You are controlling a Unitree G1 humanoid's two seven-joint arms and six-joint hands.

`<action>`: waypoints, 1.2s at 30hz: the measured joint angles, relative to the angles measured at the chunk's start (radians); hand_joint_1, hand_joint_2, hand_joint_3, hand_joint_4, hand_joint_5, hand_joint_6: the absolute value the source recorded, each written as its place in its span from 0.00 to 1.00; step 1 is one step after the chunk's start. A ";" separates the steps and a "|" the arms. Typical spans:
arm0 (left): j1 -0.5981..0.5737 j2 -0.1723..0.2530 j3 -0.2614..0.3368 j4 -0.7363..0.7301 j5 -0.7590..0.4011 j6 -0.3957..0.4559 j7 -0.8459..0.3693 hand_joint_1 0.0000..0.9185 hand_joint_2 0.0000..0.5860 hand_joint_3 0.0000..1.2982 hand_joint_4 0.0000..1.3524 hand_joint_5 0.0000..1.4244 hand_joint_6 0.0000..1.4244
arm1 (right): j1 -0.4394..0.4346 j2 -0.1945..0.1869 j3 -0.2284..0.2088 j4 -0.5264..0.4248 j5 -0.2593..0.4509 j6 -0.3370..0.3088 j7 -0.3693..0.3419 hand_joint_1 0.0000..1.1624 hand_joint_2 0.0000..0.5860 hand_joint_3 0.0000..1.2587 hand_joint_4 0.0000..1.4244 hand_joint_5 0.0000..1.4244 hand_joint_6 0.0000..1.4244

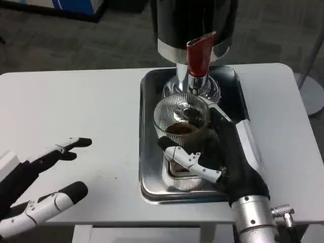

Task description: Grasp the cup under the faucet to collect the drink, then remove the cup.

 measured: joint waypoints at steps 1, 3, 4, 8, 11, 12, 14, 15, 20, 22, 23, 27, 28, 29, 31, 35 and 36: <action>-0.001 0.000 0.000 0.000 0.000 0.000 0.000 0.00 0.19 0.13 0.05 0.12 0.08 | 0.004 0.000 0.002 -0.004 -0.003 -0.004 -0.001 0.63 0.40 0.31 0.38 0.40 0.41; -0.007 0.001 0.000 0.000 0.000 0.000 0.000 0.00 0.18 0.13 0.05 0.12 0.08 | 0.012 0.000 0.004 -0.008 -0.012 -0.009 -0.009 0.63 0.40 0.33 0.41 0.45 0.47; -0.009 0.001 0.000 0.000 0.000 0.000 0.000 0.00 0.18 0.13 0.05 0.12 0.08 | 0.015 0.000 0.003 -0.012 -0.015 -0.011 -0.015 0.63 0.40 0.34 0.43 0.46 0.50; -0.019 0.001 -0.001 0.000 0.000 0.000 0.000 0.00 0.18 0.13 0.05 0.12 0.08 | 0.036 0.000 0.001 -0.022 -0.022 -0.030 -0.029 0.63 0.40 0.40 0.50 0.57 0.68; -0.021 0.001 -0.001 0.000 0.000 0.000 0.000 0.00 0.18 0.13 0.06 0.12 0.08 | 0.051 -0.001 -0.006 -0.032 -0.026 -0.041 -0.037 0.67 0.38 0.45 0.56 0.68 0.79; -0.024 0.001 -0.001 0.000 0.000 0.000 0.000 0.00 0.18 0.13 0.06 0.12 0.08 | 0.063 -0.002 -0.010 -0.042 -0.028 -0.044 -0.043 0.67 0.38 0.46 0.57 0.69 0.81; -0.029 0.002 -0.003 0.001 0.000 0.000 0.000 0.00 0.18 0.13 0.06 0.12 0.08 | 0.080 -0.003 -0.017 -0.053 -0.030 -0.051 -0.053 0.67 0.38 0.48 0.59 0.72 0.84; -0.032 0.002 -0.003 0.001 0.000 0.000 0.000 0.00 0.18 0.13 0.06 0.12 0.08 | 0.084 -0.004 -0.021 -0.057 -0.032 -0.055 -0.057 0.67 0.38 0.49 0.60 0.73 0.85; -0.059 0.005 -0.009 0.002 0.000 0.000 0.000 0.00 0.18 0.13 0.06 0.12 0.08 | 0.113 -0.012 -0.043 -0.070 -0.039 -0.079 -0.079 0.68 0.35 0.53 0.63 0.77 0.90; -0.070 0.007 -0.012 0.004 0.000 0.000 0.000 0.00 0.18 0.13 0.06 0.12 0.08 | 0.122 -0.017 -0.050 -0.075 -0.039 -0.085 -0.085 0.68 0.35 0.55 0.64 0.79 0.91; -0.075 0.007 -0.013 0.005 0.000 0.000 0.000 0.00 0.18 0.13 0.06 0.12 0.08 | 0.127 -0.020 -0.055 -0.077 -0.040 -0.090 -0.087 0.68 0.35 0.55 0.65 0.80 0.92; -0.081 0.008 -0.019 0.007 0.000 0.000 0.000 0.00 0.18 0.13 0.06 0.12 0.08 | 0.144 -0.028 -0.075 -0.092 -0.039 -0.098 -0.091 0.69 0.34 0.59 0.68 0.84 0.97; -0.085 0.008 -0.024 0.008 0.000 0.000 0.000 0.00 0.18 0.13 0.06 0.12 0.08 | 0.153 -0.031 -0.083 -0.099 -0.039 -0.100 -0.094 0.71 0.33 0.60 0.68 0.85 0.98; -0.089 0.008 -0.028 0.009 0.000 0.000 0.000 0.00 0.18 0.13 0.06 0.12 0.08 | 0.158 -0.032 -0.085 -0.102 -0.039 -0.103 -0.096 0.71 0.32 0.61 0.69 0.86 0.99; -0.102 0.008 -0.040 0.011 0.000 0.000 0.000 0.00 0.18 0.13 0.06 0.12 0.08 | 0.168 -0.034 -0.096 -0.111 -0.039 -0.103 -0.099 0.72 0.30 0.62 0.70 0.88 1.00; -0.125 0.008 -0.053 0.014 0.000 0.000 0.000 0.00 0.18 0.13 0.06 0.12 0.08 | 0.203 -0.039 -0.115 -0.142 -0.039 -0.105 -0.101 0.72 0.30 0.63 0.70 0.89 1.00; -0.132 0.008 -0.056 0.015 0.000 0.000 0.000 0.00 0.18 0.13 0.06 0.12 0.08 | 0.211 -0.040 -0.121 -0.150 -0.039 -0.105 -0.101 0.72 0.29 0.64 0.71 0.89 1.00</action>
